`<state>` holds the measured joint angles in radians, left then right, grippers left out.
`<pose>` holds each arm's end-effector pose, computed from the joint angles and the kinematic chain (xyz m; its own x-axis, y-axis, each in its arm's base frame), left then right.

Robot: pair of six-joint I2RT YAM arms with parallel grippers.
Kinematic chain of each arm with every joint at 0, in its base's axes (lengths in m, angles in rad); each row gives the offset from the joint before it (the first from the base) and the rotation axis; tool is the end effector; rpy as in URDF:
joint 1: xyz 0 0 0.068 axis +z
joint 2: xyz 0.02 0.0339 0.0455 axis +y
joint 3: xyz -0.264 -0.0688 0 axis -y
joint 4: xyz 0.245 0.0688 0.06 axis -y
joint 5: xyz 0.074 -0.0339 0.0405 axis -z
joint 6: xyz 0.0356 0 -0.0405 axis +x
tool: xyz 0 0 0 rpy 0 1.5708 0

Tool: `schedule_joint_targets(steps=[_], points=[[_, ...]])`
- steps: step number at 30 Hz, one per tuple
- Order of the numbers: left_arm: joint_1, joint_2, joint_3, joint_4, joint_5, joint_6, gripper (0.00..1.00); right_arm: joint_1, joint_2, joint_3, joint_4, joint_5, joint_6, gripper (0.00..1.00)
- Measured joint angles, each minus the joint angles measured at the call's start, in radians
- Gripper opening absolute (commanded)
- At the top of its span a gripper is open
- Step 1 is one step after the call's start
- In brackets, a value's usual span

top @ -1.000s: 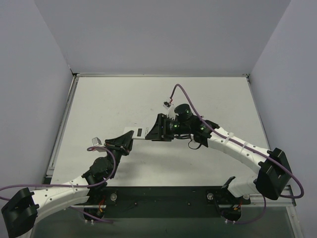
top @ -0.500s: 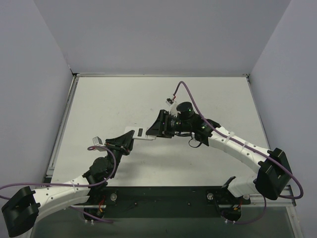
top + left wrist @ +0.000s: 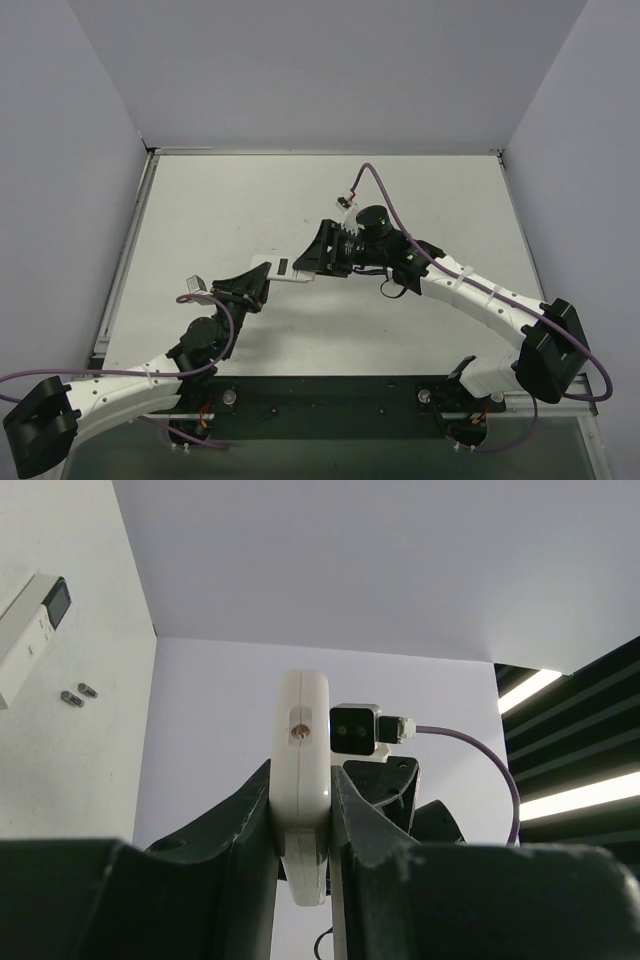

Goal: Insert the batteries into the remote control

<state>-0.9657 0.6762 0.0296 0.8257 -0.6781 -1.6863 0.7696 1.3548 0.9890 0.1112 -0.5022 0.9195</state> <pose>0.1014 -0.1073 0.1971 -0.2991 -0.9275 0.2244 0.0673 -0.2551 -0.9646 0.2147 0.2318 0.3133 -0.8608 0.1366 -0.4903 -0.4287 0.3245 0.8432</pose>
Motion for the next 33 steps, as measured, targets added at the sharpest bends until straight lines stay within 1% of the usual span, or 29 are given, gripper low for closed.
schedule_joint_targets(steps=[2, 7, 14, 17, 22, 26, 27, 28, 30, 33], points=[[0.0, -0.002, 0.0, 0.003, 0.001, -0.001, 0.0, 0.003, 0.0, 0.0, 0.002, 0.006, 0.0, 0.56], [-0.001, -0.006, 0.0, 0.007, 0.008, -0.005, 0.0, 0.003, 0.0, 0.002, 0.005, 0.013, -0.002, 0.61], [-0.002, -0.011, 0.0, 0.018, 0.037, -0.024, 0.0, 0.004, 0.001, 0.037, -0.003, 0.027, -0.012, 0.73], [-0.002, -0.011, 0.0, 0.018, 0.04, -0.031, 0.0, 0.005, 0.001, 0.061, -0.01, 0.028, -0.026, 0.77], [-0.002, -0.01, 0.0, 0.018, 0.04, -0.033, 0.0, 0.01, 0.0, 0.103, -0.048, 0.045, -0.056, 0.78], [-0.002, -0.009, 0.0, 0.017, 0.04, -0.032, 0.0, 0.01, -0.011, 0.121, -0.121, 0.082, -0.086, 0.77], [-0.002, -0.009, 0.0, 0.017, 0.04, -0.031, 0.0, 0.01, -0.019, 0.121, -0.145, 0.095, -0.091, 0.76], [-0.002, -0.008, 0.0, 0.016, 0.04, -0.031, 0.0, 0.01, -0.027, 0.121, -0.168, 0.104, -0.093, 0.72], [-0.002, -0.002, 0.0, 0.017, 0.039, -0.031, 0.0, 0.01, -0.048, 0.12, -0.204, 0.124, -0.095, 0.69], [-0.002, 0.014, 0.0, 0.017, 0.039, -0.03, 0.0, 0.01, -0.086, 0.119, -0.241, 0.143, -0.09, 0.68]])
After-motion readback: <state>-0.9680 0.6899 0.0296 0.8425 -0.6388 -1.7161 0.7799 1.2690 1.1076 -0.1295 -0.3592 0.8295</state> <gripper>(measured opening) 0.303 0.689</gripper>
